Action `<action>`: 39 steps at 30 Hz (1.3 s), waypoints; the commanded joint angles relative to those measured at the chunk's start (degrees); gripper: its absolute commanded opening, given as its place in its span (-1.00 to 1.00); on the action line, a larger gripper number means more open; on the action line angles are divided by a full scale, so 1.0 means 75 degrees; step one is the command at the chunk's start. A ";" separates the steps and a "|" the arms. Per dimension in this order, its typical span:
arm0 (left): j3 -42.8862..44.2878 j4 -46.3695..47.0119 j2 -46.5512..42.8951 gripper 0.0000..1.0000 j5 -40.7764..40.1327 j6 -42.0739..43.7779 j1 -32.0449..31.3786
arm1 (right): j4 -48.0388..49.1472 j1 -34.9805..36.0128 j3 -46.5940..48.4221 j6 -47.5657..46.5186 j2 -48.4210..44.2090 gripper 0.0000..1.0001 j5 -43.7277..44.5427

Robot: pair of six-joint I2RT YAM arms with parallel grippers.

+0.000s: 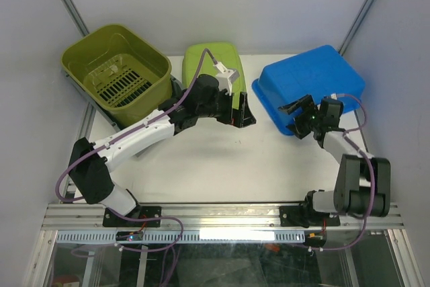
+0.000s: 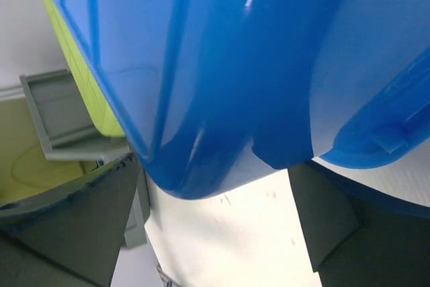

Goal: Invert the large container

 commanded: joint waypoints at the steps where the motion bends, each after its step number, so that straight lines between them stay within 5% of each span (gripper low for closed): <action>1: 0.0323 0.0028 -0.0327 0.98 -0.0207 0.0026 0.0014 | 0.1892 0.0027 0.1106 0.0276 0.1135 0.92 0.0642; 5: 0.0462 -0.0139 -0.0236 0.98 -0.0321 0.0081 0.0015 | 0.1910 0.0067 0.2267 0.0276 0.2299 0.92 0.0642; 10: 0.0528 -0.0217 -0.0159 0.98 -0.0441 0.0102 0.0014 | 0.1775 0.0340 0.2825 0.0276 0.2341 0.92 0.0642; 19: 0.0831 -0.0252 -0.0015 0.98 -0.0630 0.0290 0.0012 | 0.0114 -0.0012 0.1597 0.0276 0.0278 0.92 0.0642; 24: 0.0768 -0.0361 0.0012 0.98 -0.1057 0.0235 0.0013 | 0.0681 -0.0120 0.0698 0.0276 0.0022 0.92 0.0642; 39: 0.0976 -0.1189 0.0256 0.98 -0.2378 0.0102 0.0020 | 0.2219 0.0393 0.3187 0.0276 0.3245 0.92 0.0642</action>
